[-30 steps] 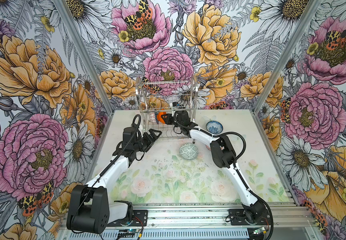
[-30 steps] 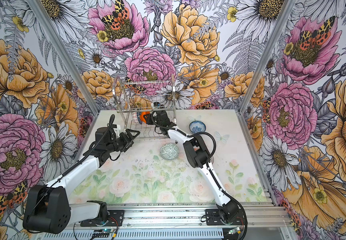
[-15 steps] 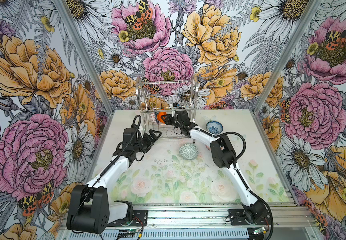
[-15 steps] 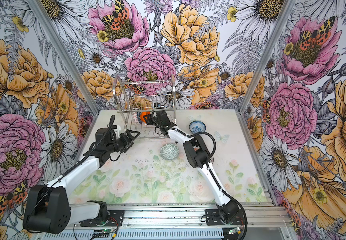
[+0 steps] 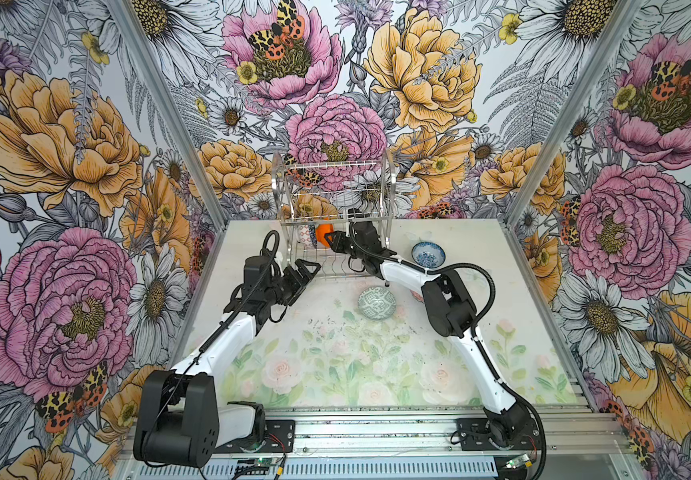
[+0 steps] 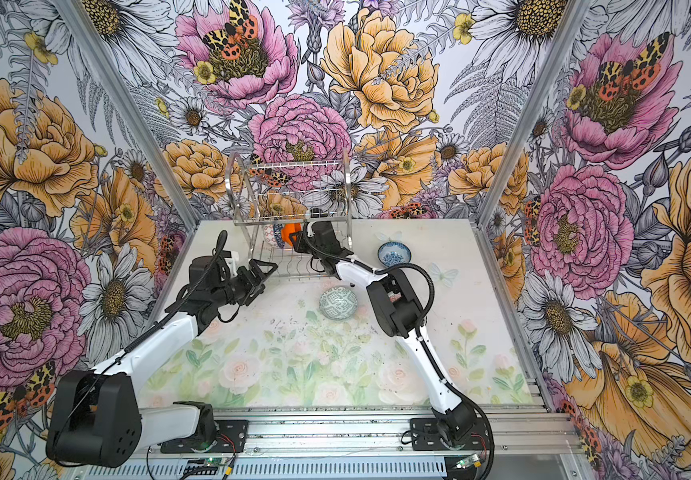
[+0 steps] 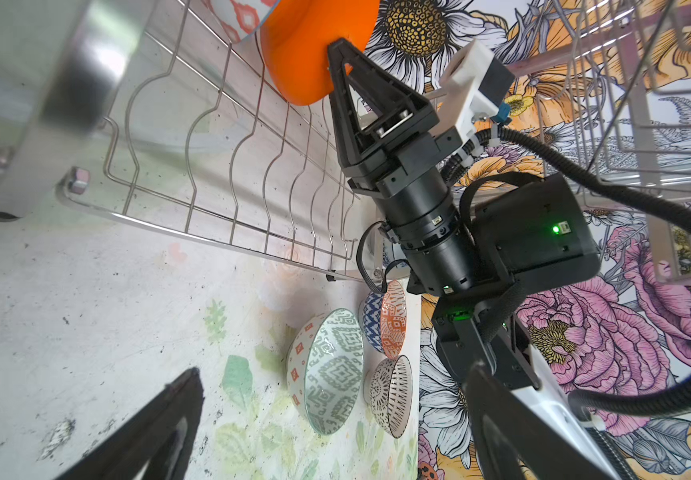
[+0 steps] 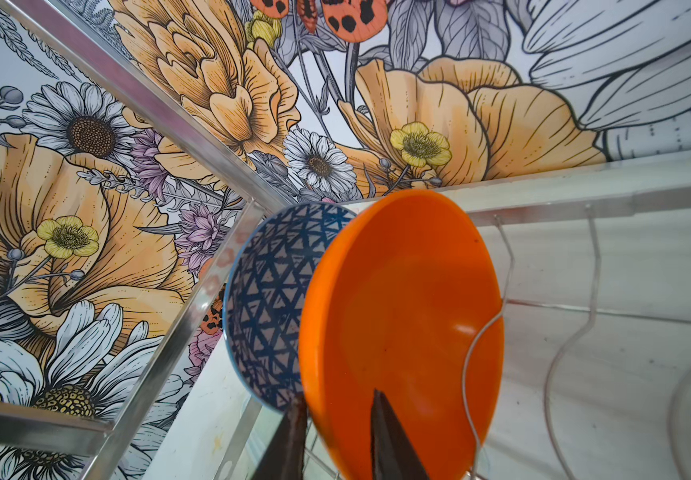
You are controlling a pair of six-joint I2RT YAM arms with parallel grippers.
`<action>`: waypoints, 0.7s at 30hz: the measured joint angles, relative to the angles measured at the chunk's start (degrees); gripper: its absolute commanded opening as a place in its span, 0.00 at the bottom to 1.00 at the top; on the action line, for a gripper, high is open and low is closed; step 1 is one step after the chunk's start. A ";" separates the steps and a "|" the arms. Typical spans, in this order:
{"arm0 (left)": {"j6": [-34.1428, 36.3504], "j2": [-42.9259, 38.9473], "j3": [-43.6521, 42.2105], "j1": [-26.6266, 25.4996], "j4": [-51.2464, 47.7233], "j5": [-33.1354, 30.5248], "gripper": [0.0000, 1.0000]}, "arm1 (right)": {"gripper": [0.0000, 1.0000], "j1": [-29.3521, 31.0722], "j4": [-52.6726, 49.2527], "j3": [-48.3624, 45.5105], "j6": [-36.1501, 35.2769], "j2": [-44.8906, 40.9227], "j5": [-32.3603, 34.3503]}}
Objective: Load the bowls into the dish rack
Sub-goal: 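Open the right gripper and release the orange bowl in the rack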
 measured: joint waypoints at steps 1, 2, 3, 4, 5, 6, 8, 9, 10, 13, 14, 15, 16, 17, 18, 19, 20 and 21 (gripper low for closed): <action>0.00 0.00 0.00 0.00 0.00 0.00 0.99 | 0.28 0.02 0.17 -0.13 0.02 -0.04 0.04; -0.02 -0.02 0.00 0.00 0.00 -0.02 0.99 | 0.28 0.02 0.22 -0.33 0.00 -0.11 0.04; -0.02 -0.02 0.00 0.00 0.00 0.00 0.99 | 0.29 0.02 0.24 -0.37 0.02 -0.15 0.04; -0.02 0.00 0.00 0.00 0.00 0.00 0.99 | 0.29 0.02 0.26 -0.46 0.02 -0.20 0.04; -0.02 -0.02 0.00 0.00 0.00 0.00 0.99 | 0.30 0.02 0.28 -0.63 0.04 -0.28 0.02; -0.02 -0.02 0.00 0.00 0.00 0.00 0.99 | 0.30 0.02 0.28 -0.72 0.09 -0.33 0.04; 0.00 -0.07 -0.04 0.00 0.02 0.00 0.99 | 0.31 0.07 0.39 -1.14 0.17 -0.50 0.04; -0.02 -0.11 -0.04 0.00 0.02 -0.02 0.99 | 0.32 0.11 0.42 -1.38 0.20 -0.59 0.04; 0.00 -0.11 -0.04 0.00 0.02 0.00 0.99 | 0.32 0.11 0.42 -1.55 0.22 -0.66 0.04; -0.02 -0.13 -0.04 0.07 0.02 0.00 0.99 | 0.33 0.11 0.79 -2.05 0.24 -0.81 0.02; 0.00 -0.15 -0.04 0.11 0.02 0.00 0.99 | 0.33 0.11 0.85 -2.29 0.24 -0.92 0.04; 0.00 -0.17 -0.04 0.20 0.02 0.00 0.99 | 0.33 0.11 0.85 -2.49 0.24 -0.98 0.04; 0.00 -0.26 -0.04 0.24 0.02 -0.02 0.99 | 0.34 0.11 0.87 -2.60 0.26 -1.09 0.04; 0.00 -0.35 -0.07 0.33 0.02 0.00 0.99 | 0.34 0.11 0.87 -2.82 0.26 -1.25 0.04; 0.00 -0.42 -0.07 0.37 0.02 0.00 0.99 | 0.34 0.11 0.90 -3.23 0.37 -1.49 0.04; -0.02 -0.48 -0.07 0.44 0.02 0.00 0.99 | 0.34 0.11 0.96 -3.56 0.46 -1.68 0.04; 0.00 -0.50 -0.07 0.46 0.04 0.00 0.99 | 0.34 0.11 1.27 -3.85 0.46 -1.86 0.04; 0.00 -0.50 -0.07 0.48 0.09 0.00 0.99 | 0.34 0.11 1.42 -4.22 0.46 -2.05 0.04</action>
